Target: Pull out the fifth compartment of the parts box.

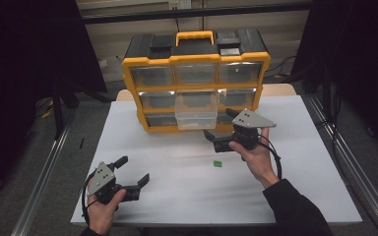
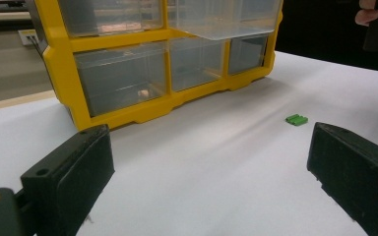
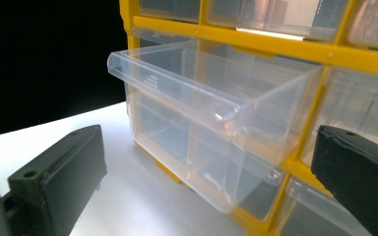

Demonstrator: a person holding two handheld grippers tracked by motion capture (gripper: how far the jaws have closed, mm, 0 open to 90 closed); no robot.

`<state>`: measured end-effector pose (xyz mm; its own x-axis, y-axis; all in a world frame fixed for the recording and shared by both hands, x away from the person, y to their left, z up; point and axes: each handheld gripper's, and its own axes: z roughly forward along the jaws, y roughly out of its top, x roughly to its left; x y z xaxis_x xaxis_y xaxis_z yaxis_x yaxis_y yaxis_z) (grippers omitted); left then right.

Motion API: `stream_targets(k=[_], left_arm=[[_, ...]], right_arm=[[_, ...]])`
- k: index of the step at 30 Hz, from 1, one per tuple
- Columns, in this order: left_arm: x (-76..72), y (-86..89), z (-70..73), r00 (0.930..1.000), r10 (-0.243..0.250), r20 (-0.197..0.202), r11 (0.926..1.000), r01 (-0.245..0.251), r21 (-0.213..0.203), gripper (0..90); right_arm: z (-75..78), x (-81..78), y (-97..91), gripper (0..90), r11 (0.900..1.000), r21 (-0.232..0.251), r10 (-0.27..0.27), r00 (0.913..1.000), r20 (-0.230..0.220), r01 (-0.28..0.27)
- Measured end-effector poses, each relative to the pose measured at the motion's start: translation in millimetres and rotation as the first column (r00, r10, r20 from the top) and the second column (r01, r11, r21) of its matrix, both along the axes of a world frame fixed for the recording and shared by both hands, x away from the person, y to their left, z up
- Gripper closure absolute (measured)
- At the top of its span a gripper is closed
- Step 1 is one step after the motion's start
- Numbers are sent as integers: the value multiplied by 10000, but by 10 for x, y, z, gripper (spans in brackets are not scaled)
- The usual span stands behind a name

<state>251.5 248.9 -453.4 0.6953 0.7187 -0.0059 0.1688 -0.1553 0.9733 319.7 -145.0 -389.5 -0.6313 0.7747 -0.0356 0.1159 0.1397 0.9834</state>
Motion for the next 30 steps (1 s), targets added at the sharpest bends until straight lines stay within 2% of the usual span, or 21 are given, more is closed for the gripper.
stream_targets(k=[5,9,14,19,23,26,30], left_arm=[[-3,-7,-2,10000,5,-69,10000,-5,-63,36],[1,0,2,9999,107,-85,9999,-106,45,36],[-1,-2,5,9999,103,-109,9999,-103,1,37],[-7,-14,10,10000,30,-91,10000,-30,-39,36],[-5,-10,8,9999,47,-106,10000,-47,7,36],[3,-5,4,9999,-64,-92,9999,65,118,37],[5,0,-2,9999,-63,-88,9999,65,140,36]], right_arm=[[-81,-12,-56,0,10000,-38,-74,9994,-334,73],[-147,-13,-100,1,9996,-204,200,9976,-668,-214],[-244,-50,-209,0,9999,-142,-38,9958,-910,25],[-283,-91,-313,0,9994,-287,-217,9942,-1054,188],[-331,-151,-377,0,9985,-375,-443,9939,-1006,407],[-349,-189,-427,0,9991,-328,-316,9917,-1245,277],[-366,-276,-503,0,9978,-387,-574,9925,-1081,535]])
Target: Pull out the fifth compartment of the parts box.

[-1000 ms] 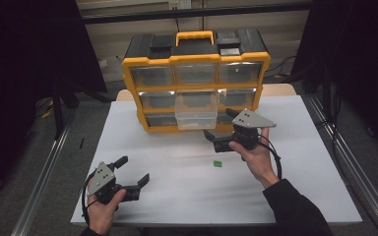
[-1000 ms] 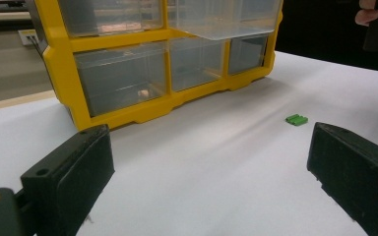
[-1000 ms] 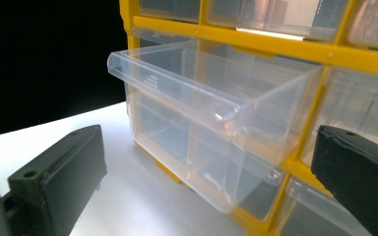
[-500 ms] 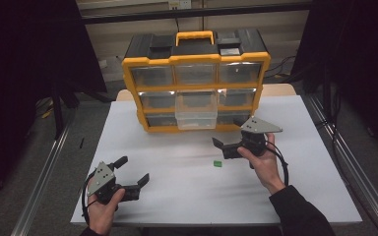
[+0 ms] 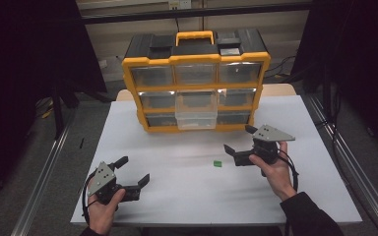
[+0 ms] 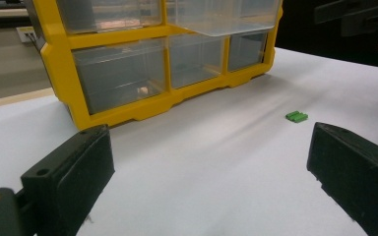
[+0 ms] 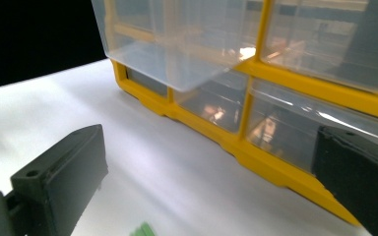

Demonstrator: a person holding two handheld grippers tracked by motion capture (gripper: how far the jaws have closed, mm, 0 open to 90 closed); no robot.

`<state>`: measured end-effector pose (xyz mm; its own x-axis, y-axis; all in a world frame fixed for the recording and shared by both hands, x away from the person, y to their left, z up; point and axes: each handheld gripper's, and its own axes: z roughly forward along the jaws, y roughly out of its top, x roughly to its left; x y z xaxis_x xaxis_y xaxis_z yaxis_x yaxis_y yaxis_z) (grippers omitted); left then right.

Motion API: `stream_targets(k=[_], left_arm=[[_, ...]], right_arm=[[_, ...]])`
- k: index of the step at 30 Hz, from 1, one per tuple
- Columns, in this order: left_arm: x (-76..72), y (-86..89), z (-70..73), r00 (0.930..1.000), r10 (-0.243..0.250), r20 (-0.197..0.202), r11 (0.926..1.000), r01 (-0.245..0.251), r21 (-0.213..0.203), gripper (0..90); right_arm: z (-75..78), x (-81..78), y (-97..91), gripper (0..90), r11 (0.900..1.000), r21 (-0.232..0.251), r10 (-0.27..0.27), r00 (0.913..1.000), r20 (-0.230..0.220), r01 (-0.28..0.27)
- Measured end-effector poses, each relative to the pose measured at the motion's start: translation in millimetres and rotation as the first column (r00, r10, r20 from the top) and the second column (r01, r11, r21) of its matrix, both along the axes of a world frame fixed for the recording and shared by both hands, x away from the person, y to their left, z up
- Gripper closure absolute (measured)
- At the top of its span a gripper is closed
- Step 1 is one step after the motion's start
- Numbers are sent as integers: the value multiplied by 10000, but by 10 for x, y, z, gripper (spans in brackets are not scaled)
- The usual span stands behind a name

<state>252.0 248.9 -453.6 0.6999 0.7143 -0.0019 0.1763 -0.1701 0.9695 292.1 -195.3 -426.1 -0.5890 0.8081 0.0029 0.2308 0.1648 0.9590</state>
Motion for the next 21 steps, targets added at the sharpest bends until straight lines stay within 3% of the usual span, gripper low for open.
stream_targets(k=[7,8,11,13,14,15,18,21], left_arm=[[4,-45,-14,9999,67,-84,9999,-68,-144,32],[6,-38,-11,9999,98,-70,9999,-98,65,31],[8,-30,-16,9998,105,-140,9999,-104,44,30],[5,-30,-18,9997,141,-205,9997,-145,-178,30],[8,-9,-13,9998,111,-193,9999,-113,-79,30],[8,-8,-14,9996,71,-269,9995,-79,-293,25],[4,9,-13,9998,-28,-211,9999,25,-134,22],[-14,11,-23,9996,6,-289,9997,-12,-227,22]], right_arm=[[-46,-153,-169,0,9996,35,-274,9996,-80,274],[-49,-169,-183,2,9994,37,-340,9993,-128,341],[-56,-212,-233,4,9992,2,-399,9992,-86,399],[-63,-254,-270,5,9991,-35,-420,9991,-55,420],[-71,-275,-285,6,9990,-42,-455,9989,-59,455],[-76,-297,-306,7,9986,-69,-516,9987,-51,515],[-80,-354,-375,11,9977,-2,-671,9977,-6,671],[-89,-418,-433,12,9967,88,-810,9967,-18,810]])
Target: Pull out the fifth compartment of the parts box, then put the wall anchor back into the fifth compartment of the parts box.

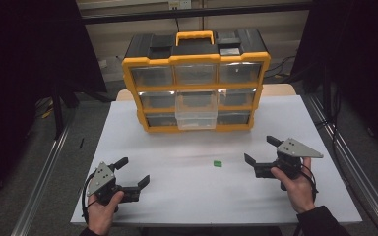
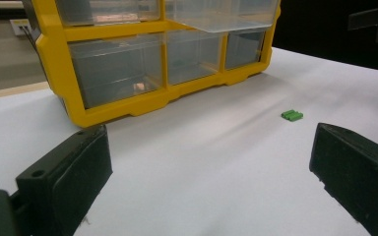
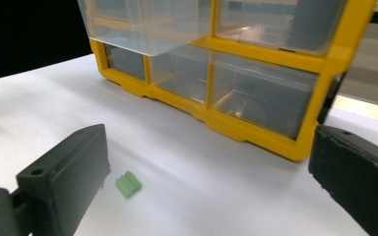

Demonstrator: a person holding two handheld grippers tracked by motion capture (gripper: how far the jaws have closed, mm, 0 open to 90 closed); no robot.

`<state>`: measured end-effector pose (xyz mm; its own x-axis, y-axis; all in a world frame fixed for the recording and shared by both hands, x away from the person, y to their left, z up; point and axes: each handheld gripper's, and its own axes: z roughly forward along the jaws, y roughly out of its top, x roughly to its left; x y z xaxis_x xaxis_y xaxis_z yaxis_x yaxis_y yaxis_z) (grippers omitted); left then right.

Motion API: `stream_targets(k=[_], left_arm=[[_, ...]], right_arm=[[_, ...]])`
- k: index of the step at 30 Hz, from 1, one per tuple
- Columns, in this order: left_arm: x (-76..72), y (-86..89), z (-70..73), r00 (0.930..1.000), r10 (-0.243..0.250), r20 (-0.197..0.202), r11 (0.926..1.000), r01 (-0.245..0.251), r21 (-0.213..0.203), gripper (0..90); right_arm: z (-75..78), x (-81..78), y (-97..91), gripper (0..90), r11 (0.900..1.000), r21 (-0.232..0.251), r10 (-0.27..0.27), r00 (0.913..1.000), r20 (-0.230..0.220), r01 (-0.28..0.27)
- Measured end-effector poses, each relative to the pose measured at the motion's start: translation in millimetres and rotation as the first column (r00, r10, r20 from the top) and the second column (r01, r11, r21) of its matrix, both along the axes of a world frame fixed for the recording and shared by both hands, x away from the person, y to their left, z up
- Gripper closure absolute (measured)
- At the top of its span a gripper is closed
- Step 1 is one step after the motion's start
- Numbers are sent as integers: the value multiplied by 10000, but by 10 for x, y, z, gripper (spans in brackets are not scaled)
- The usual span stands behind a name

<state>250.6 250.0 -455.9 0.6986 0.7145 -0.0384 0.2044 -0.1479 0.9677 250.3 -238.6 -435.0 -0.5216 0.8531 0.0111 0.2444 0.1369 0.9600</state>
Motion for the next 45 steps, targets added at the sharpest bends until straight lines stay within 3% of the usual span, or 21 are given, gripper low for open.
stream_targets(k=[7,9,19,23,31,36,45], left_arm=[[-8,47,-5,9995,293,-122,9996,-294,-46,22],[-27,32,0,9993,366,-114,9990,-368,-233,23],[-41,36,16,9996,277,38,9996,-277,11,25],[-36,21,13,9995,306,-37,9995,-306,5,25],[-24,28,5,9998,175,-9,9998,-175,55,28],[4,46,0,9998,209,-8,9997,-209,87,30],[-8,36,3,9998,177,-46,9998,-176,136,30]], right_arm=[[-13,-151,-162,14,9993,-17,-362,9993,37,362],[-10,-193,-212,14,9986,-33,-523,9986,76,523],[-88,-407,-420,18,9957,70,-924,9954,-235,926],[-119,-439,-406,13,9973,-274,-693,9974,-212,687],[-120,-380,-325,13,9989,-261,-396,9985,-377,386],[-102,-311,-229,10,9997,-212,80,9988,-475,-90],[-80,-163,-83,12,9968,-250,733,9926,-973,-761]])
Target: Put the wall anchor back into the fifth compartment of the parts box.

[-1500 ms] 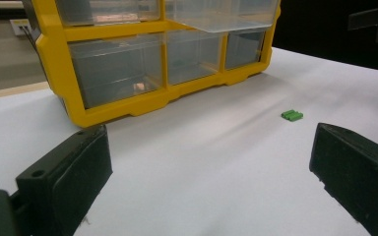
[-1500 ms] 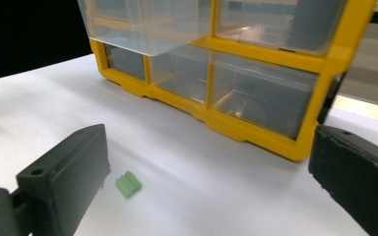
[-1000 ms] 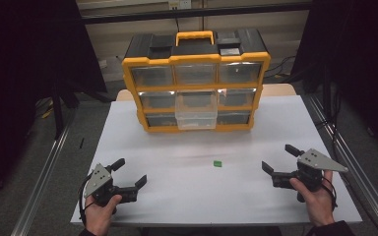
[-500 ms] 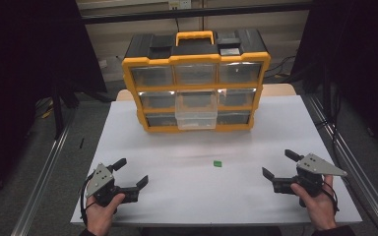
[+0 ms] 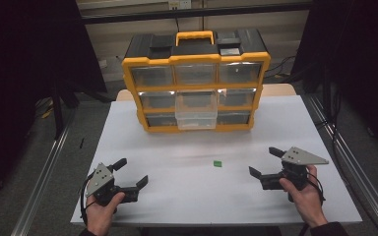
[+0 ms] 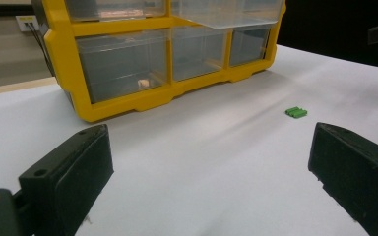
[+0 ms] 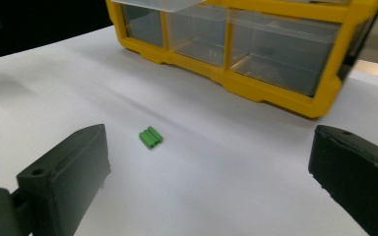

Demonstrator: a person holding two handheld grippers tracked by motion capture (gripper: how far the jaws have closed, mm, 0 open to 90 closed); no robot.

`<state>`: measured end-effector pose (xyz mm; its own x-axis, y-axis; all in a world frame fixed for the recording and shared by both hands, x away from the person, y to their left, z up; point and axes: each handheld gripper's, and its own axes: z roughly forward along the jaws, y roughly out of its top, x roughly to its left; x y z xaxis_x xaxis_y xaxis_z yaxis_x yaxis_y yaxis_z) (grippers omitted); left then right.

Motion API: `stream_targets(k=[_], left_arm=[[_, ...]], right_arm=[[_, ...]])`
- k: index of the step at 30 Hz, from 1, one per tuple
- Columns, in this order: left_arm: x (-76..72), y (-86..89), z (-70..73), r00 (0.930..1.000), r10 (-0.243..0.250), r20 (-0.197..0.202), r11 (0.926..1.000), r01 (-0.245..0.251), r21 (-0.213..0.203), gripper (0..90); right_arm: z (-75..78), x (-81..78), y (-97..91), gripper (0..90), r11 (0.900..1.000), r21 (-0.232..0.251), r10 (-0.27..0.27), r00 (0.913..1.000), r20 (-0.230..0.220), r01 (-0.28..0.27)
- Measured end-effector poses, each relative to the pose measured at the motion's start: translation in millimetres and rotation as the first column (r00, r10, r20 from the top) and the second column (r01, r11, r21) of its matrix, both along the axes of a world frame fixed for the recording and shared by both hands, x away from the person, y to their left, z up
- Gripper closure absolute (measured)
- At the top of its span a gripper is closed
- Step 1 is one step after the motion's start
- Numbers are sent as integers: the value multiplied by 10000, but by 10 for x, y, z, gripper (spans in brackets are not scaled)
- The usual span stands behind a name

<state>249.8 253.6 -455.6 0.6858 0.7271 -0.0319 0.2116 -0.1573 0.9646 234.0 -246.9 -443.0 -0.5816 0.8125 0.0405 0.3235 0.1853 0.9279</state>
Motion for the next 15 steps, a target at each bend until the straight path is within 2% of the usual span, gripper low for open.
stream_targets(k=[2,5,9,15], left_arm=[[-1,-4,14,10000,2,56,10000,-2,-94,30],[-1,-17,24,9999,-45,100,10000,45,-19,30],[-6,-35,28,9999,-71,118,10000,71,31,30],[-1,-22,26,9999,-48,144,10000,48,66,30]], right_arm=[[3,36,32,12,9999,-118,42,10000,-77,-43],[-5,89,71,14,9995,-237,198,9994,-288,-205],[5,137,150,31,9974,-372,603,9971,-459,-620],[43,224,276,31,9934,-386,1047,9917,-742,-1077]])
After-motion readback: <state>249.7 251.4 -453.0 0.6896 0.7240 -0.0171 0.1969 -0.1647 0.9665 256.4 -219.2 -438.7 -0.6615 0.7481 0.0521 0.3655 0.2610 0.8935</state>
